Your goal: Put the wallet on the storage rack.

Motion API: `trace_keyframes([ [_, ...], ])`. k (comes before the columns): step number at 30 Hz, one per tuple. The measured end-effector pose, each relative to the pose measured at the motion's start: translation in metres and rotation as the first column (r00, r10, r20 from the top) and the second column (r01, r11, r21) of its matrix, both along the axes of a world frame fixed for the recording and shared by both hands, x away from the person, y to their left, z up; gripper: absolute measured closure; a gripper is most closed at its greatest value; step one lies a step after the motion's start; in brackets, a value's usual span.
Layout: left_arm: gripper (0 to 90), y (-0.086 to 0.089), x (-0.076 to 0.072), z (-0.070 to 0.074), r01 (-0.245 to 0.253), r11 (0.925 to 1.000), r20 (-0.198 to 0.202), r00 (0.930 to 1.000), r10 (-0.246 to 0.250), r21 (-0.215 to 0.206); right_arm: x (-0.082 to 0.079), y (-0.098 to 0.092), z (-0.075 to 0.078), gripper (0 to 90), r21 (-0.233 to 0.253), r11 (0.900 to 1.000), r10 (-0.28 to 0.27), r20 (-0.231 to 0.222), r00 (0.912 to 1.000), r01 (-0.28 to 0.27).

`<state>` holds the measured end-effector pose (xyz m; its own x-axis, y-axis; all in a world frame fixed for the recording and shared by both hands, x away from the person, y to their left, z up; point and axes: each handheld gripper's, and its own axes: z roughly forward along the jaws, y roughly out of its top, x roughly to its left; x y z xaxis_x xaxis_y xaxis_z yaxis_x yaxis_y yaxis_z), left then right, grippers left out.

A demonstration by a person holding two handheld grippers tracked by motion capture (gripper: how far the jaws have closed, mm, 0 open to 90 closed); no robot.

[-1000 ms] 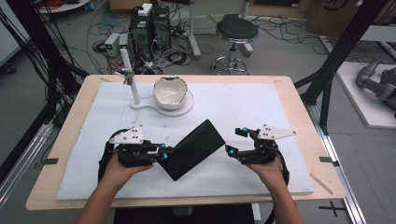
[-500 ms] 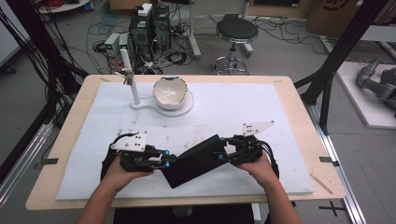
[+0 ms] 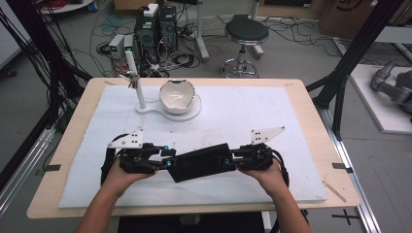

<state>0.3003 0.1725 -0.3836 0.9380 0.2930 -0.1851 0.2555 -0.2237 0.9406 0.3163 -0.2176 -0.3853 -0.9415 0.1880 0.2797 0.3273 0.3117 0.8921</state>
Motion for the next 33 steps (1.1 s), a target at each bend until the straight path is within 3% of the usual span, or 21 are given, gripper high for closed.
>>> trace_keyframes([
  [5,38.1,0.017,0.001,0.0,-0.111,0.9934,0.01,0.9938,0.111,0.027,-0.002,-0.018,0.007,77.5,0.004,0.998,-0.067,0.019,0.9976,0.067],
  [6,34.5,0.017,0.001,0.0,-0.111,0.9934,0.01,0.9938,0.111,0.027,-0.001,-0.022,0.009,77.6,0.006,0.996,-0.086,0.029,0.9959,0.086],
  [7,31.2,0.023,0.0,0.0,-0.16,0.9865,0.012,0.987,0.16,0.032,-0.001,-0.026,0.011,77.6,0.005,0.994,-0.107,0.033,0.9937,0.107],
  [10,28.5,0.029,-0.001,-0.001,-0.192,0.9806,0.02,0.9813,0.192,0.039,-0.001,-0.034,0.015,77.6,0.0,0.989,-0.149,0.041,0.9879,0.149],
  [12,25.8,0.034,-0.002,-0.002,-0.221,0.9736,0.028,0.9751,0.22,0.056,0.0,-0.043,0.023,77.5,-0.008,0.979,-0.201,0.062,0.9776,0.202],
  [13,25.8,0.035,-0.001,-0.003,-0.231,0.9709,0.031,0.9729,0.229,0.064,0.0,-0.043,0.023,77.5,-0.008,0.979,-0.201,0.062,0.9776,0.202],
  [14,25.2,0.037,-0.001,-0.004,-0.243,0.9667,0.039,0.97,0.24,0.082,0.0,-0.045,0.027,77.5,-0.011,0.976,-0.216,0.071,0.9737,0.218],
  [15,21.3,0.039,-0.001,-0.007,-0.268,0.9568,0.062,0.9629,0.263,0.112,0.0,-0.049,0.034,77.5,-0.013,0.969,-0.243,0.092,0.9657,0.245],
  [16,20.6,0.04,-0.001,-0.009,-0.277,0.9533,0.073,0.9603,0.269,0.121,0.001,-0.05,0.038,77.5,-0.015,0.965,-0.258,0.097,0.9614,0.26],
  [18,19.5,0.041,-0.001,-0.011,-0.286,0.9497,0.082,0.9574,0.277,0.128,0.002,-0.05,0.042,77.5,-0.019,0.962,-0.268,0.103,0.9579,0.271],
  [19,18.6,0.044,0.0,-0.015,-0.308,0.9408,0.088,0.9505,0.298,0.141,0.004,-0.05,0.05,77.4,-0.029,0.956,-0.287,0.123,0.9501,0.292],
  [21,18.5,0.046,0.0,-0.017,-0.314,0.9378,0.086,0.9488,0.304,0.149,0.006,-0.049,0.055,77.5,-0.034,0.953,-0.293,0.132,0.947,0.3],
  [22,18.4,0.049,0.0,-0.02,-0.328,0.9322,0.089,0.9441,0.317,0.153,0.01,-0.046,0.063,77.4,-0.042,0.948,-0.307,0.149,0.9399,0.317],
  [26,18.4,0.055,-0.001,-0.02,-0.34,0.9282,0.091,0.9396,0.33,0.151,0.018,-0.04,0.078,77.4,-0.049,0.942,-0.321,0.172,0.9314,0.333],
  [28,18.2,0.059,-0.002,-0.019,-0.357,0.9216,0.106,0.9329,0.344,0.152,0.027,-0.032,0.092,77.4,-0.058,0.936,-0.331,0.196,0.923,0.348],
  [29,18.2,0.059,-0.002,-0.019,-0.357,0.9216,0.106,0.9329,0.344,0.152,0.027,-0.032,0.092,77.4,-0.058,0.936,-0.331,0.196,0.923,0.348],
  [30,18.2,0.061,-0.002,-0.017,-0.369,0.9185,0.112,0.9282,0.355,0.143,0.034,-0.026,0.102,77.4,-0.067,0.935,-0.327,0.21,0.9214,0.347],
  [33,18.2,0.063,-0.002,-0.016,-0.368,0.9194,0.116,0.9279,0.354,0.138,0.04,-0.018,0.112,77.4,-0.08,0.933,-0.327,0.218,0.9195,0.351],
])
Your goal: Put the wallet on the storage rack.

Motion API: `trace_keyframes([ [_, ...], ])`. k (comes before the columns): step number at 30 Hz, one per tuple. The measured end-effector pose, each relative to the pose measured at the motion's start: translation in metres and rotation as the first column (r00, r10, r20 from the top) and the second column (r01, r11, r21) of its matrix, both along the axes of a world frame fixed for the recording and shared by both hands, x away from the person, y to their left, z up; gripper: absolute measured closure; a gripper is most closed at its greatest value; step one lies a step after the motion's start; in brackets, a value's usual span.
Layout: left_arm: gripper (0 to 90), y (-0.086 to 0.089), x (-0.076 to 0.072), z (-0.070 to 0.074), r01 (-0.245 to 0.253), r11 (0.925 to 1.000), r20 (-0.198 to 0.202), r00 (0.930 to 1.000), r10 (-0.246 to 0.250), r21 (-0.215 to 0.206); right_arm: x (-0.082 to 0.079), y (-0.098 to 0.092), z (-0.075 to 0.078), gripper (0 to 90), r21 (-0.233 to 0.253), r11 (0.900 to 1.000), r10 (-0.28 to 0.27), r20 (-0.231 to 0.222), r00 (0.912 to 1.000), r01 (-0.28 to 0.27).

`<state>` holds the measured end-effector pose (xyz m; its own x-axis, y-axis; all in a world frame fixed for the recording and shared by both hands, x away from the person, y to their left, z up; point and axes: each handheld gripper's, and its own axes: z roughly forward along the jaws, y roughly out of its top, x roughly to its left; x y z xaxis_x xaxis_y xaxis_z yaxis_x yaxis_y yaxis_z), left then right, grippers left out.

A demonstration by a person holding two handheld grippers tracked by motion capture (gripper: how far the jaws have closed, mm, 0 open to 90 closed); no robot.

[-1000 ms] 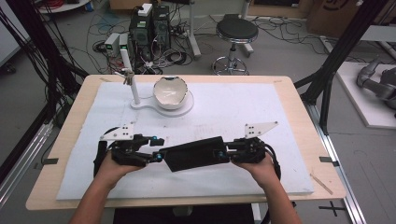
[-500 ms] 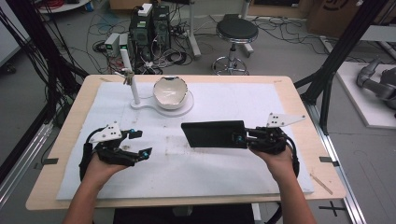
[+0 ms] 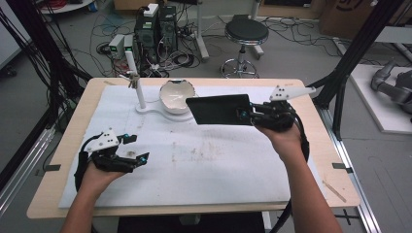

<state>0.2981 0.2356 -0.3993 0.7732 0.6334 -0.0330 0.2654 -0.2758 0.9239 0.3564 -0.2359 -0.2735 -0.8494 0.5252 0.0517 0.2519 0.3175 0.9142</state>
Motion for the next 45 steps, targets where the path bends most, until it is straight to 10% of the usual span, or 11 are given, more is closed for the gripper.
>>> trace_keyframes([
  [10,18.1,0.001,-0.002,0.005,-0.003,1.0,0.024,0.9997,0.003,-0.002,0.046,0.041,0.034,77.3,-0.074,0.997,-0.023,-0.014,0.9996,0.022],
  [20,18.1,0.002,-0.002,0.007,0.001,0.9999,0.032,0.9995,0.0,-0.011,0.088,0.078,0.036,77.3,-0.159,0.987,-0.046,-0.057,0.9973,0.037],
  [45,18.2,-0.004,-0.001,0.006,0.016,0.9993,0.04,0.9991,-0.015,-0.034,0.145,0.138,-0.008,76.9,-0.281,0.958,-0.105,-0.176,0.9788,0.052],
])
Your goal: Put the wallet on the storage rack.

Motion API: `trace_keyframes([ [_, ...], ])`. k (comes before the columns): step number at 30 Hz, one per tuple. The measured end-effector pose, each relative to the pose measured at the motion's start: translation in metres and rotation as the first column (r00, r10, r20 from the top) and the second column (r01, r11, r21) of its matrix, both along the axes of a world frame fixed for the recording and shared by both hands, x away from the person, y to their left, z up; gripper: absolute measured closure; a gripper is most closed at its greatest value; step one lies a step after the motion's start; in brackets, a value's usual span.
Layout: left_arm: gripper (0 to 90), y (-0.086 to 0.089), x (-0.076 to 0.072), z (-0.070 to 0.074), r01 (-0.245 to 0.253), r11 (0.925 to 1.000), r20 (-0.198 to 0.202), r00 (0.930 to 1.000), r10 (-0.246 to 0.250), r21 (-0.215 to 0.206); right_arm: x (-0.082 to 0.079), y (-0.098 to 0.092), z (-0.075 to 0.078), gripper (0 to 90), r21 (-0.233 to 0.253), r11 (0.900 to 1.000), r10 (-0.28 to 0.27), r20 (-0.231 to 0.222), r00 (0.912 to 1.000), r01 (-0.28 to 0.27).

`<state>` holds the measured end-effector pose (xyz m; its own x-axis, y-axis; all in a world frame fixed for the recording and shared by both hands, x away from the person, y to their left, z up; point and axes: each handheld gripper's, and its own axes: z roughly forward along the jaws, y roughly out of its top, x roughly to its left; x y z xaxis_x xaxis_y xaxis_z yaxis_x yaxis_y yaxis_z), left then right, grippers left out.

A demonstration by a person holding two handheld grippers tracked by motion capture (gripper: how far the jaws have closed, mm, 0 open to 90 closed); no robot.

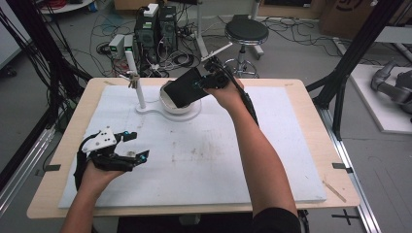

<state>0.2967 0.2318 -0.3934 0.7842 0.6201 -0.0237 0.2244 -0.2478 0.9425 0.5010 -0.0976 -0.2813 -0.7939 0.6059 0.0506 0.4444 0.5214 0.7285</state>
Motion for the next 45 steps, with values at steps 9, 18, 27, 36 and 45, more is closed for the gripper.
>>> trace_keyframes([
  [9,18.2,-0.002,0.0,-0.001,-0.003,1.0,-0.002,1.0,0.003,0.004,0.013,0.007,-0.013,76.2,0.024,1.0,-0.005,-0.043,0.9991,0.006],
  [18,18.2,-0.001,0.001,-0.004,-0.001,1.0,-0.012,0.9999,0.001,0.003,0.017,-0.002,-0.011,50.8,0.022,0.986,-0.169,0.092,0.9813,0.168],
  [27,18.2,-0.002,0.001,-0.004,-0.002,1.0,-0.013,0.9999,0.002,0.005,0.026,-0.007,-0.021,50.7,0.044,0.973,-0.228,0.063,0.9717,0.225],
  [36,18.2,-0.002,0.001,-0.004,0.002,0.9999,-0.012,0.9999,-0.002,0.011,0.019,-0.007,-0.025,39.8,0.032,0.973,-0.231,0.085,0.9692,0.23],
  [45,18.2,-0.003,0.0,-0.003,0.005,1.0,-0.02,0.9998,-0.005,0.009,0.002,-0.018,-0.008,33.4,0.079,0.974,-0.221,0.113,0.9687,0.213],
])
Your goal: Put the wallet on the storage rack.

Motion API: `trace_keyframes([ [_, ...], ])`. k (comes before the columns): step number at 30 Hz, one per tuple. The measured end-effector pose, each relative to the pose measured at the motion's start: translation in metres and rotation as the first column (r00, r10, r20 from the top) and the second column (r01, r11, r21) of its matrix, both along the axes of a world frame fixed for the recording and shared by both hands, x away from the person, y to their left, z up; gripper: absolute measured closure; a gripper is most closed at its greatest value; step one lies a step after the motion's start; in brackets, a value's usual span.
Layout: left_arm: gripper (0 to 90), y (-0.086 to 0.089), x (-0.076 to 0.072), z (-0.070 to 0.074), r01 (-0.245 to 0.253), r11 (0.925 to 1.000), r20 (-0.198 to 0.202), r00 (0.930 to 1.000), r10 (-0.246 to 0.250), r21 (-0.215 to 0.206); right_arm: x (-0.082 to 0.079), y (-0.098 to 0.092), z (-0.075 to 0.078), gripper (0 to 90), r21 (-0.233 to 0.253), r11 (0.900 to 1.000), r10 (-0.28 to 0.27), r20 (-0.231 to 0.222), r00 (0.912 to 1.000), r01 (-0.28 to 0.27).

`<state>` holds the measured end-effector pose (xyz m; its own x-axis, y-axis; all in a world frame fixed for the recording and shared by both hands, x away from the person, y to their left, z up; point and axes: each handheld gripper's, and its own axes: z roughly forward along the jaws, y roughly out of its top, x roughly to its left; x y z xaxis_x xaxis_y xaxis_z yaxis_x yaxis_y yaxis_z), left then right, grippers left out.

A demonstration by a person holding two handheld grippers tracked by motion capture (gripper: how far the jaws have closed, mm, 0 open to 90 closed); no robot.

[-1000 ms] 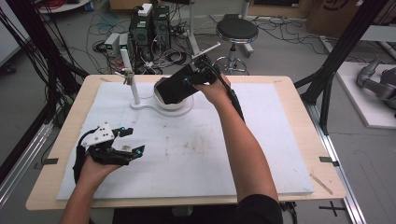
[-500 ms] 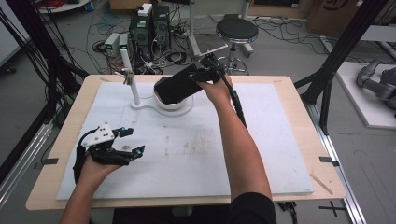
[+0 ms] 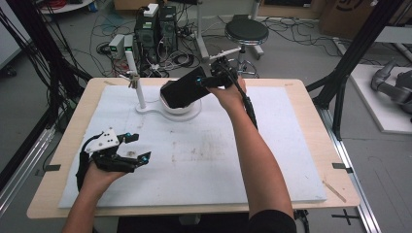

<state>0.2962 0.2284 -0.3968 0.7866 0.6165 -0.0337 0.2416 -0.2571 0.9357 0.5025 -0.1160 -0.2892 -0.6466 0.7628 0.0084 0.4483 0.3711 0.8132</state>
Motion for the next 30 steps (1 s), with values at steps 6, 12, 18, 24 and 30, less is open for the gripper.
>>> trace_keyframes([
  [6,18.1,-0.001,-0.001,0.0,-0.002,1.0,-0.003,1.0,0.002,0.003,-0.017,-0.017,0.013,30.4,0.036,0.999,0.021,0.034,0.9992,-0.022],
  [12,18.1,-0.004,-0.003,0.001,0.006,1.0,-0.001,1.0,-0.006,0.005,-0.042,-0.044,0.023,21.0,0.064,0.997,0.043,0.023,0.9988,-0.044],
  [18,18.2,-0.004,-0.002,0.0,0.004,1.0,-0.002,1.0,-0.003,0.009,-0.076,-0.065,0.031,19.8,0.091,0.991,0.096,0.077,0.9924,-0.103],
  [24,18.1,-0.003,-0.002,-0.001,-0.001,0.9999,-0.006,1.0,0.001,0.011,-0.097,-0.079,0.028,19.8,0.113,0.985,0.117,0.101,0.988,-0.128],
  [30,18.1,-0.001,-0.001,-0.003,-0.013,0.9998,-0.008,0.9999,0.013,0.016,-0.122,-0.098,0.011,19.7,0.127,0.979,0.148,0.112,0.9826,-0.162],
])
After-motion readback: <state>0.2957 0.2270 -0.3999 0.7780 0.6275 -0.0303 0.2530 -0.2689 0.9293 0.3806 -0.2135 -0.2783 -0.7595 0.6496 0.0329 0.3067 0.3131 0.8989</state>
